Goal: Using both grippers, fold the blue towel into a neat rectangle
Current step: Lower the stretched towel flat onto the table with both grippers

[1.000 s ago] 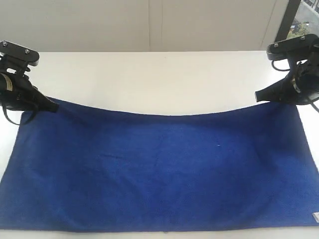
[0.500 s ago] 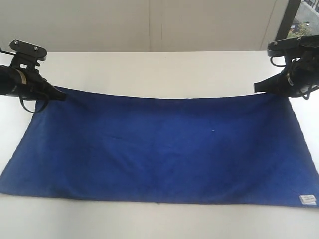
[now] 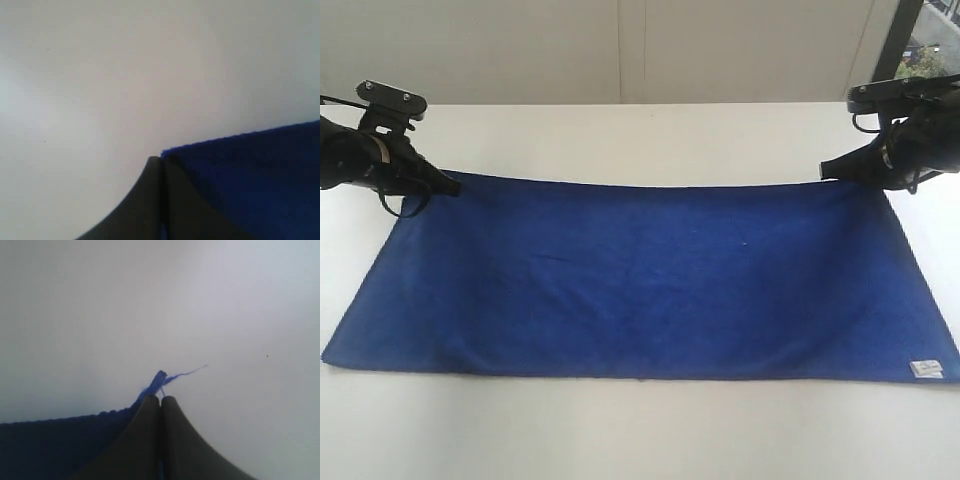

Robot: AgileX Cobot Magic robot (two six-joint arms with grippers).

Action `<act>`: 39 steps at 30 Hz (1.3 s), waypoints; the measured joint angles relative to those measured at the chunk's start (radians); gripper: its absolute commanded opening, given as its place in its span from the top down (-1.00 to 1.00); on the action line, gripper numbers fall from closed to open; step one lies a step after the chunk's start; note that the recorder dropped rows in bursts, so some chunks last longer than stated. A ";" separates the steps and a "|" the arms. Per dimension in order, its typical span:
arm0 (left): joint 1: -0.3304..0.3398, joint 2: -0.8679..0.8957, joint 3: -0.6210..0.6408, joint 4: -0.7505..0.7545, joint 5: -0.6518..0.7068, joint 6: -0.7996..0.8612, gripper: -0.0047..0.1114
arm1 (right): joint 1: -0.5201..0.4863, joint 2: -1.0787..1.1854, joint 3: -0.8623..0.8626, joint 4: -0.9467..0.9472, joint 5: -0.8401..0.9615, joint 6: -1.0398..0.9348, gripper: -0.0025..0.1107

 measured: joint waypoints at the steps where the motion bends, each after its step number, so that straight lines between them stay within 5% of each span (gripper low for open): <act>1: 0.000 0.005 -0.003 0.000 0.005 0.000 0.92 | 0.000 0.005 -0.008 -0.002 -0.002 0.000 0.96; 12: 0.033 0.024 -0.002 -0.032 0.013 -0.004 0.87 | 0.000 0.076 -0.104 -0.005 -0.027 -0.040 0.96; 16: 0.033 0.024 -0.002 -0.033 0.009 -0.004 0.34 | 0.000 0.076 -0.104 -0.005 -0.033 -0.044 0.81; 20: 0.035 0.024 -0.002 -0.035 0.009 0.008 -0.02 | 0.000 0.077 -0.108 -0.006 -0.065 -0.044 0.25; 39: 0.140 -0.033 -0.013 -0.040 0.029 0.050 0.00 | 0.000 0.013 -0.123 0.056 0.111 -0.044 0.20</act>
